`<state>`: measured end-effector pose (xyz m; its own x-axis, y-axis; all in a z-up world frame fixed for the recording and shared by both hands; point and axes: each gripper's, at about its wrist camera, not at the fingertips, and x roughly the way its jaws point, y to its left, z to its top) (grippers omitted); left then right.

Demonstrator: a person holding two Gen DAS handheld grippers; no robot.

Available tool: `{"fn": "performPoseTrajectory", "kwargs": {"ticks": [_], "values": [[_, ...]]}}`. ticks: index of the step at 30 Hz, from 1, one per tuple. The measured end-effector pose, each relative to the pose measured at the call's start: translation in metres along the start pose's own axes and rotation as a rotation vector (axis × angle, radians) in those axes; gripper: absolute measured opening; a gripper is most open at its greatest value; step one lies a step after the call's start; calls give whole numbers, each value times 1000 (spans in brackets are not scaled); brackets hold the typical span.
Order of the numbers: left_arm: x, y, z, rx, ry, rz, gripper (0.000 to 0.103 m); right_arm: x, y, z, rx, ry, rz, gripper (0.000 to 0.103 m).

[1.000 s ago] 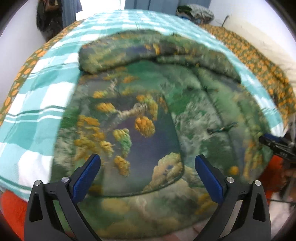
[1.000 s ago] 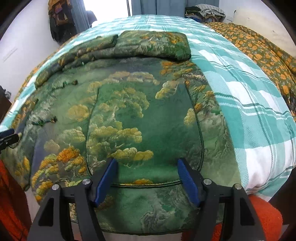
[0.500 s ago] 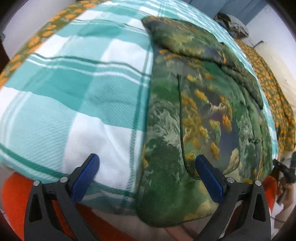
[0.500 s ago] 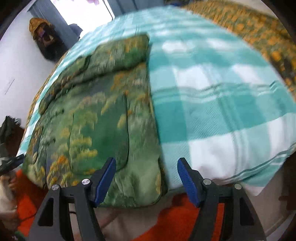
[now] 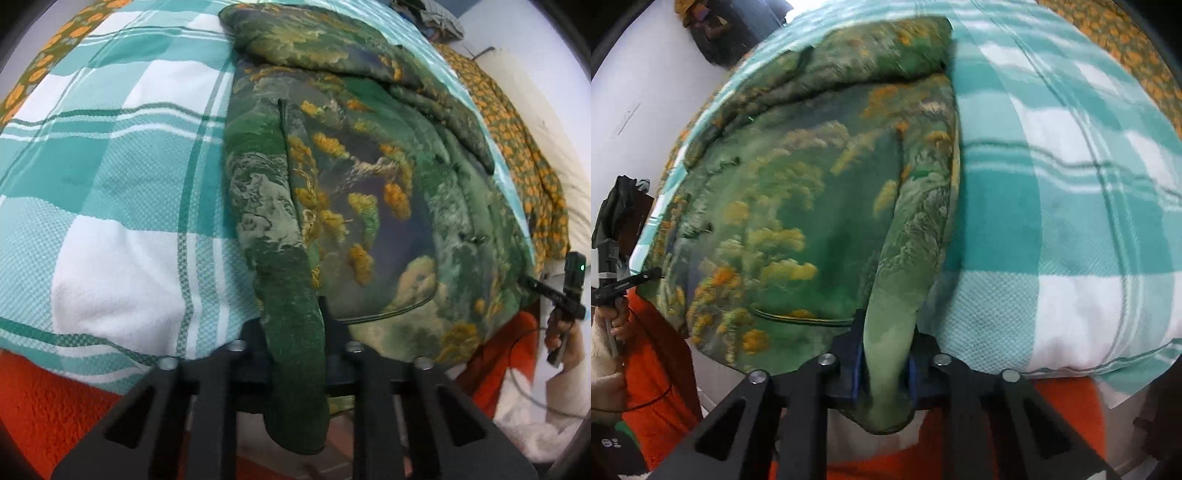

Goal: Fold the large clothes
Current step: 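Lift the hem with both grippers and fold it up toward the collar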

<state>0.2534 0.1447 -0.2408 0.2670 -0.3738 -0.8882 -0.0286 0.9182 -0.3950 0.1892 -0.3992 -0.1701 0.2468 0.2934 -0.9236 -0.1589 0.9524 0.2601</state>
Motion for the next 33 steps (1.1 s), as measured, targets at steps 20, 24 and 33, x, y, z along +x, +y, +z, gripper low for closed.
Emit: {"fn": "performPoseTrajectory", "kwargs": {"ticks": [20, 24, 33], "values": [[-118, -11, -78, 59, 13, -19, 10, -93, 28, -56, 17, 2, 244, 14], [-151, 0, -76, -18, 3, -75, 10, -113, 27, -67, 82, 1, 354, 13], [-149, 6, 84, 18, -265, -115, 11, -128, 25, 72, 100, -271, 421, 13]]}}
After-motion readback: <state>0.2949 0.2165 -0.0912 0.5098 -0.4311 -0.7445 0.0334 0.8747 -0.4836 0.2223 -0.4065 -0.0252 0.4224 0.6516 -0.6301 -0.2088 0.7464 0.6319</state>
